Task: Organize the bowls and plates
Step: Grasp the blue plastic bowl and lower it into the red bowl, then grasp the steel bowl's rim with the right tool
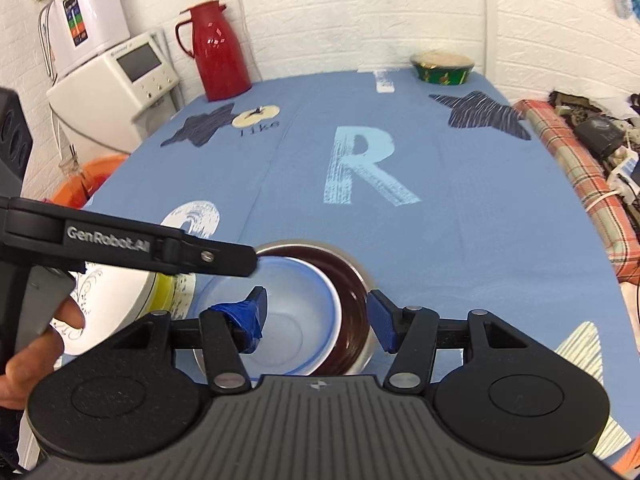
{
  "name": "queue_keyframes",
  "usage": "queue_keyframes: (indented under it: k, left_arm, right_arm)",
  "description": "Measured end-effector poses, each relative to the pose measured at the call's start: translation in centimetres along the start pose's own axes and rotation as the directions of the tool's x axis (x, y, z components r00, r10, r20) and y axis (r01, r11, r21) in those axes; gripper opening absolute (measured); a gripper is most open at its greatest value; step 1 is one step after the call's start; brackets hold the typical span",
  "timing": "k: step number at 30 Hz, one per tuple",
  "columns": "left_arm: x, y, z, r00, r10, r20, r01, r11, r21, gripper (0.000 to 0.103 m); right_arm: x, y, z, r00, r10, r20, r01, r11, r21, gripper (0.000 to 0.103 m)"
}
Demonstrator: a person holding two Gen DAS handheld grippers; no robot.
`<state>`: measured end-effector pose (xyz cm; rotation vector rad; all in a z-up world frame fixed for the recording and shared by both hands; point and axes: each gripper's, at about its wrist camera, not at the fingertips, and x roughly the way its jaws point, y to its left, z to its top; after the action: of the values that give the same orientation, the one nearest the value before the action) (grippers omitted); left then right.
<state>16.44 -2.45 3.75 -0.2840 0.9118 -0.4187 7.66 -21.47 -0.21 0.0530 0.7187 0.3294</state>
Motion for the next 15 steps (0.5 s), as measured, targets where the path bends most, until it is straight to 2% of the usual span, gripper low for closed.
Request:
queue_keyframes:
  k: [4,8,10,15]
  left_arm:
    - [-1.7,0.9,0.0,0.998,0.031,0.063,-0.033,0.999,0.019,0.068]
    - [-2.4,2.5,0.1,0.991,0.107,0.079,-0.112,0.991,0.067,0.068]
    - [-2.3,3.5,0.3,0.992,0.117,0.048,-0.121,0.989,0.082,0.068]
    - [-0.8,5.6,1.1,0.992,0.081,-0.095,-0.069,0.99,0.12,0.068]
  right_arm:
    - [-0.9,0.6,-1.3,0.998,-0.02,0.053,0.021,1.0,-0.004,0.041]
    - [-1.4,1.1,-3.2,0.995,-0.029,0.1,0.027,0.999,0.027,0.042]
    - [-1.4,0.8,-3.7,0.993,-0.028,0.114,0.021,0.998,0.063,0.042]
    - [-1.3,-0.6,-4.3,0.993,-0.059,0.104,0.044,0.989,0.138,0.043]
